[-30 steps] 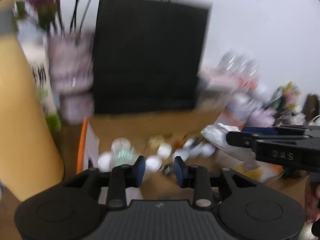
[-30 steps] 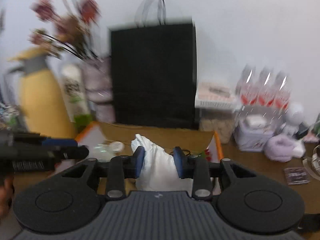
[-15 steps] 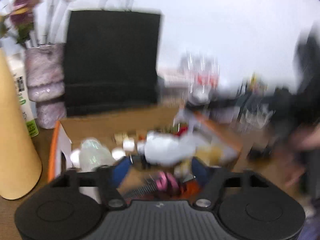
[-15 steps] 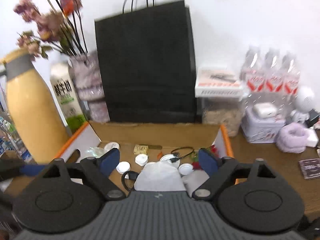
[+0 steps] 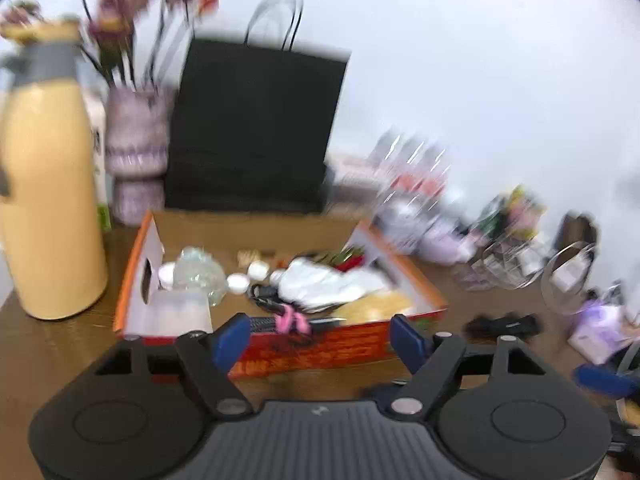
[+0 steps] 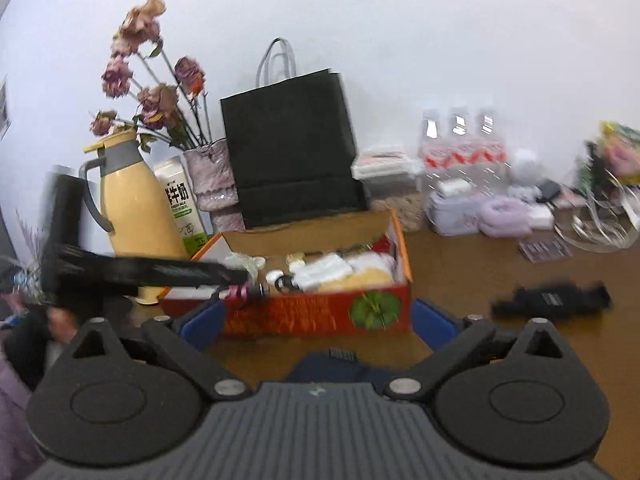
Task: Organize objects
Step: 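Move both tools to the lilac cloth and grasp it with the right tool, then carry the lilac cloth with the right tool into the cardboard box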
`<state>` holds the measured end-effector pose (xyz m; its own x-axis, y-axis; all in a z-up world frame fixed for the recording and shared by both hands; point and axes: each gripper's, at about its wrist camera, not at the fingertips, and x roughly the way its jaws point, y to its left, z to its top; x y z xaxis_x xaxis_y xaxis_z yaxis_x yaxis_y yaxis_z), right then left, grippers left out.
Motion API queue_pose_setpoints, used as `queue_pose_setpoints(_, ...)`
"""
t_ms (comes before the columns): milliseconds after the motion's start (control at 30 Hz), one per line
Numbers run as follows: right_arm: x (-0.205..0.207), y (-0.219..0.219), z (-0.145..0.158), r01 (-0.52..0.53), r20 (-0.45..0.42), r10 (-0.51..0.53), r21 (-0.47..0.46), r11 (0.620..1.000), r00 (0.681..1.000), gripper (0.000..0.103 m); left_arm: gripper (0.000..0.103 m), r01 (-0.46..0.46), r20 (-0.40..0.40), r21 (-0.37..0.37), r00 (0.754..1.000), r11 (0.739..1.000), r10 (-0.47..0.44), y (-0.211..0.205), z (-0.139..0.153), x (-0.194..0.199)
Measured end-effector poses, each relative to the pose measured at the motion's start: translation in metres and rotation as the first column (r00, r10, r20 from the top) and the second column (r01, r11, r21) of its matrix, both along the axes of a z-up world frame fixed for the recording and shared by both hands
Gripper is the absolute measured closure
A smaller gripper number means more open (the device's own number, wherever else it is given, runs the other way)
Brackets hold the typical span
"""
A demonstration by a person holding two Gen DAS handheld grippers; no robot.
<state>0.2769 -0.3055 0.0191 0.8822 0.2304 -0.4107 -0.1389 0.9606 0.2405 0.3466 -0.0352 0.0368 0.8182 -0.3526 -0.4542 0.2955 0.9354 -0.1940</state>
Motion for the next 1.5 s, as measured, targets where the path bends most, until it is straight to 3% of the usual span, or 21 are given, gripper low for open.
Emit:
queue_pose_setpoints(33, -0.015, -0.001, -0.003, 0.0, 0.003, 0.0, 0.012, 1.0, 1.0, 0.001, 0.017, -0.006, 0.029, 0.0, 1.0, 1.0, 0.006, 0.004, 0.002, -0.025)
queue_pose_setpoints(133, -0.05, -0.004, -0.013, 0.004, 0.009, -0.004, 0.034, 0.999, 1.0, 0.0, 0.014, -0.03, 0.052, -0.003, 0.998, 1.0, 0.03, 0.009, 0.0, -0.083)
queue_pose_setpoints(267, -0.098, -0.001, -0.031, 0.006, -0.003, -0.006, 0.024, 1.0, 1.0, 0.0, 0.014, -0.024, -0.014, -0.006, 1.0, 1.0, 0.024, 0.01, -0.019, -0.145)
queue_pose_setpoints(367, -0.132, 0.006, -0.048, -0.001, -0.012, 0.0, -0.049, 0.999, 1.0, 0.0, 0.014, -0.057, -0.07, 0.018, 0.996, 0.998, 0.058, 0.006, -0.039, -0.185)
queue_pose_setpoints(467, -0.156, 0.008, -0.061, -0.007, -0.013, 0.005, -0.153, 0.988, 1.0, 0.0, 0.014, -0.029, -0.123, 0.085, 0.992, 0.996, 0.039, -0.004, -0.057, -0.206)
queue_pose_setpoints(633, -0.151, -0.015, -0.057, 0.035, -0.013, -0.039, -0.235, 0.971, 0.999, 0.0, 0.014, -0.01, -0.096, 0.127, 0.995, 0.992, 0.022, -0.024, -0.069, -0.204)
queue_pose_setpoints(800, -0.078, -0.046, -0.07, 0.114, -0.039, -0.128, -0.255, 0.96, 0.991, 0.0, 0.017, 0.059, -0.107, 0.147, 0.993, 0.987, -0.044, -0.076, -0.087, -0.174)
queue_pose_setpoints(867, -0.059, -0.049, -0.075, 0.129, -0.068, -0.155, -0.292, 0.948, 0.986, 0.006, 0.018, 0.089, -0.09, 0.16, 0.993, 0.983, -0.075, -0.097, -0.092, -0.166)
queue_pose_setpoints(933, -0.039, -0.056, -0.084, 0.149, -0.095, -0.187, -0.312, 0.938, 0.978, 0.011, 0.023, 0.13, -0.068, 0.161, 0.99, 0.978, -0.12, -0.114, -0.099, -0.158)
queue_pose_setpoints(1000, -0.023, -0.066, -0.095, 0.159, -0.139, -0.207, -0.294, 0.942, 0.968, 0.03, 0.031, 0.153, -0.082, 0.18, 0.987, 0.972, -0.141, -0.13, -0.108, -0.148)
queue_pose_setpoints(1067, -0.018, -0.069, -0.102, 0.153, -0.172, -0.203, -0.266, 0.952, 0.964, 0.057, 0.051, 0.168, -0.108, 0.21, 0.983, 0.963, -0.148, -0.143, -0.12, -0.141)
queue_pose_setpoints(1100, -0.017, -0.072, -0.103, 0.148, -0.163, -0.19, -0.243, 0.959, 0.968, 0.062, 0.058, 0.171, -0.088, 0.224, 0.984, 0.96, -0.154, -0.148, -0.123, -0.142)
queue_pose_setpoints(1133, -0.02, -0.072, -0.104, 0.147, -0.167, -0.189, -0.235, 0.961, 0.968, 0.071, 0.075, 0.19, -0.093, 0.234, 0.981, 0.953, -0.173, -0.151, -0.123, -0.144)
queue_pose_setpoints(1167, -0.018, -0.07, -0.105, 0.145, -0.165, -0.188, -0.242, 0.959, 0.968, 0.071, 0.083, 0.206, -0.098, 0.217, 0.977, 0.954, -0.189, -0.15, -0.123, -0.146)
queue_pose_setpoints(1233, -0.017, -0.062, -0.106, 0.124, -0.168, -0.167, -0.239, 0.963, 0.972, 0.079, 0.086, 0.2, -0.107, 0.206, 0.978, 0.958, -0.181, -0.143, -0.122, -0.151)
queue_pose_setpoints(1300, -0.027, -0.049, -0.106, 0.098, -0.164, -0.138, -0.231, 0.968, 0.977, 0.08, 0.09, 0.181, -0.094, 0.2, 0.982, 0.963, -0.165, -0.122, -0.121, -0.16)
queue_pose_setpoints(1400, -0.044, -0.03, -0.106, 0.07, -0.163, -0.104, -0.202, 0.977, 0.981, 0.083, 0.093, 0.146, -0.155, 0.123, 0.98, 0.982, -0.127, -0.084, -0.118, -0.165)
queue_pose_setpoints(1500, -0.071, -0.011, -0.105, 0.051, -0.126, -0.068, -0.135, 0.99, 0.99, 0.087, 0.096, 0.137, -0.139, 0.198, 0.984, 0.97, -0.111, -0.068, -0.109, -0.175)
